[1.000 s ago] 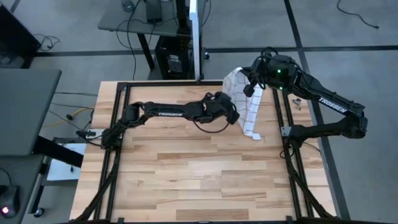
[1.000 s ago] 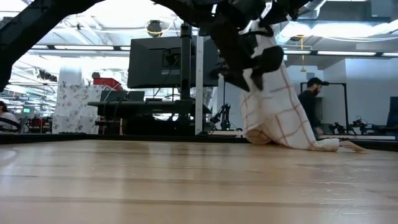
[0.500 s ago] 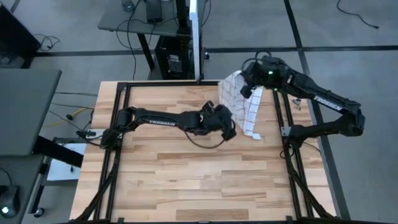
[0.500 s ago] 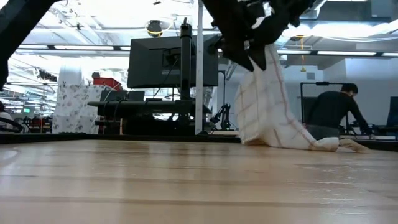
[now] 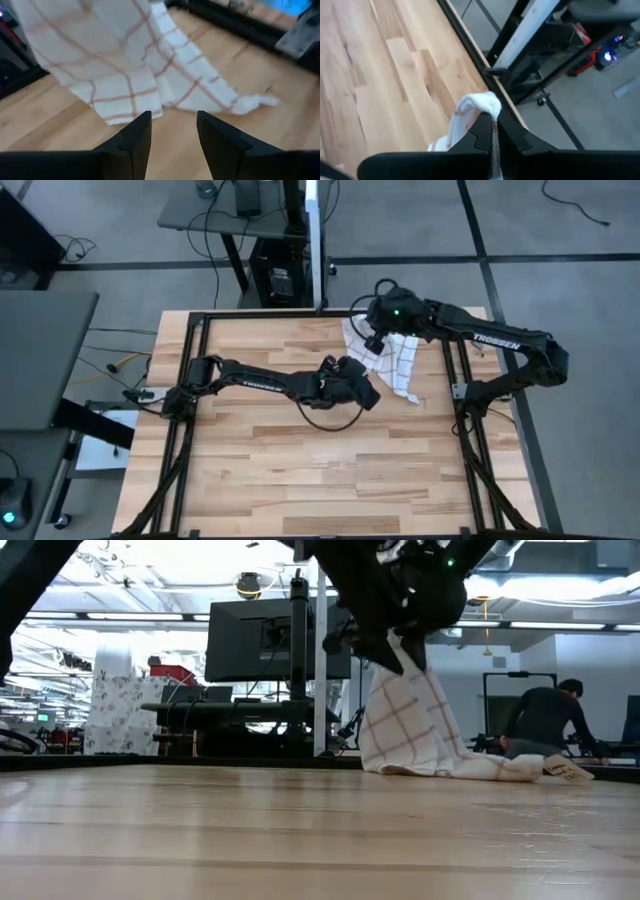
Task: Roll towel
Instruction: Prepare the white towel
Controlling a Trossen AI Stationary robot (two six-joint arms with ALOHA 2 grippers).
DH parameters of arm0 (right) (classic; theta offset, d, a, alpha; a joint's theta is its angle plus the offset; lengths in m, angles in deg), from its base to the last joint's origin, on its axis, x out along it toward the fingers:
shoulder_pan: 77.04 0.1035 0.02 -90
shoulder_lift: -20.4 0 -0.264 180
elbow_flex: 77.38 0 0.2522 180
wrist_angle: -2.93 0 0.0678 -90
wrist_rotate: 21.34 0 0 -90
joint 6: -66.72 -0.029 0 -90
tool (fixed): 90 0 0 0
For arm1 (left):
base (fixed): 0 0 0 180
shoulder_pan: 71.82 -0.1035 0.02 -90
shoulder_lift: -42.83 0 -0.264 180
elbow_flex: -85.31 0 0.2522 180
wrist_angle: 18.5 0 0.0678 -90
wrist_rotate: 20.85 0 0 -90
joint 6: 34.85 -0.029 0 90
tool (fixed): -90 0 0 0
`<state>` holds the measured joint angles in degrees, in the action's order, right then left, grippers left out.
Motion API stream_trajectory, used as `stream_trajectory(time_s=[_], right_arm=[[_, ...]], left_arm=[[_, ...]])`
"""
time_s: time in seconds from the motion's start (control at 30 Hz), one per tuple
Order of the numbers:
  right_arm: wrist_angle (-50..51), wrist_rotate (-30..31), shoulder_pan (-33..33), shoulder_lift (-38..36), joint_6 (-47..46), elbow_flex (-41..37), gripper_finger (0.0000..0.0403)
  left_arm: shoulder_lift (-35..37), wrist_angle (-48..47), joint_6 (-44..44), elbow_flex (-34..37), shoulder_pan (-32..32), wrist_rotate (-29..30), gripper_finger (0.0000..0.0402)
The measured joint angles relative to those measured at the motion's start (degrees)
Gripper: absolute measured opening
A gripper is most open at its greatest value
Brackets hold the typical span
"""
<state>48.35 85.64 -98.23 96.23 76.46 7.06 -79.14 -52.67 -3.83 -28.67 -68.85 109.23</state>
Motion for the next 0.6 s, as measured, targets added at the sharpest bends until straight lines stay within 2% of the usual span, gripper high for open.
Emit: stream_trajectory(time_s=[0.17,0.37,0.6], right_arm=[[-0.4,-0.6,1.1,-3.1,2.6,0.0,0.0],[-1.0,-0.8,2.1,-7.4,-0.5,0.0,0.0],[1.4,-2.7,2.6,-11.3,-7.7,0.0,0.0]], left_arm=[[3.4,-2.0,-3.8,0.0,0.6,-3.3,0.014],[8.6,-7.0,-7.3,-0.2,1.6,-2.0,0.014],[14.7,-22.8,-8.8,0.4,1.6,-5.9,0.014]])
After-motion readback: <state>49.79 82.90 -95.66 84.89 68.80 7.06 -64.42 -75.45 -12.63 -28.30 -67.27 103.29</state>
